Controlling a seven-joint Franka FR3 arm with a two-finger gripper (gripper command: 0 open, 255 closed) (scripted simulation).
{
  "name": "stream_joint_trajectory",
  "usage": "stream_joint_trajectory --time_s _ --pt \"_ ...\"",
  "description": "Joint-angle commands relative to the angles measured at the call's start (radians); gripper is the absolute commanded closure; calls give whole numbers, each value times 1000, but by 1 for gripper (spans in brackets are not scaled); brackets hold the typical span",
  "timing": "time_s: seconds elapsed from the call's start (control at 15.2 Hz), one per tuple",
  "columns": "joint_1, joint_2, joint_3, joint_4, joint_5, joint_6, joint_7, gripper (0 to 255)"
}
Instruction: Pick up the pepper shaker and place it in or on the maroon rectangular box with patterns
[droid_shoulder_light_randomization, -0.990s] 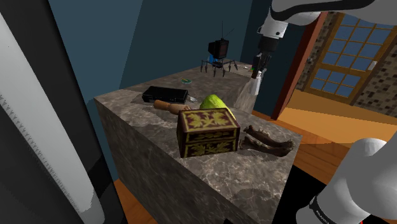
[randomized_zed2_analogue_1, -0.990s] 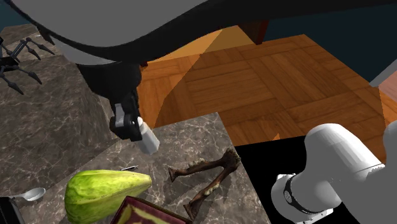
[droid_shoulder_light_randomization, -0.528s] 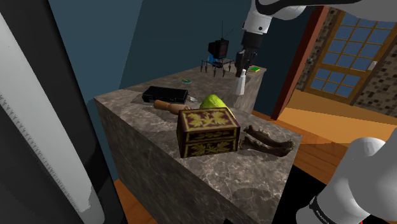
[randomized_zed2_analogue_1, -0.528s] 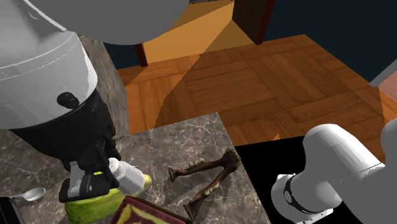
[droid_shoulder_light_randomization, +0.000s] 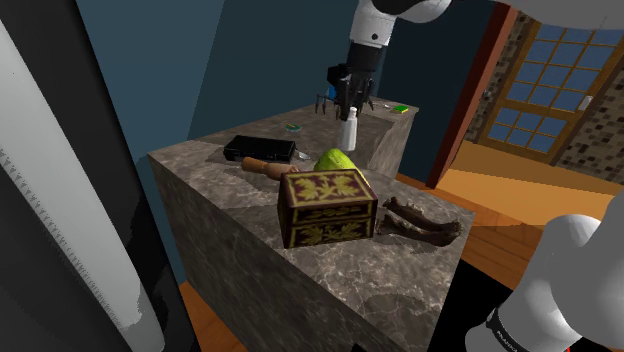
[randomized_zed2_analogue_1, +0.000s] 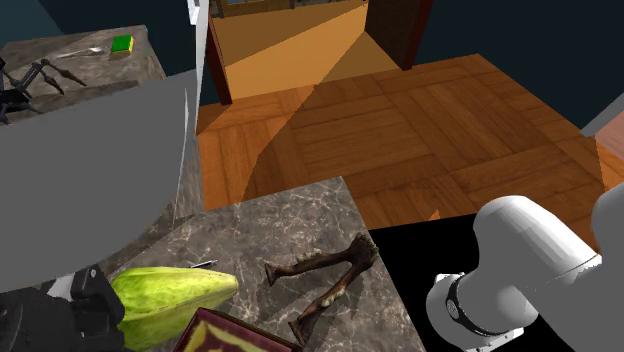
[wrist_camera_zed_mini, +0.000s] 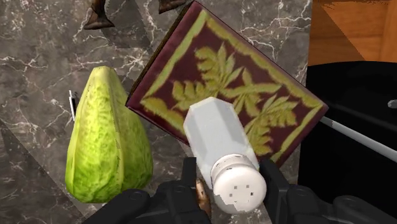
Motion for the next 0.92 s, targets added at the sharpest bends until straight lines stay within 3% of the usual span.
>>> stream_joint_trajectory --time_s 0.0,0.07,0.86 --pt "19 35 24 41 7 -3 44 255" --pt "33 59 40 72 11 -8 74 255" --pt "34 41 42 -111 10 157 63 255"
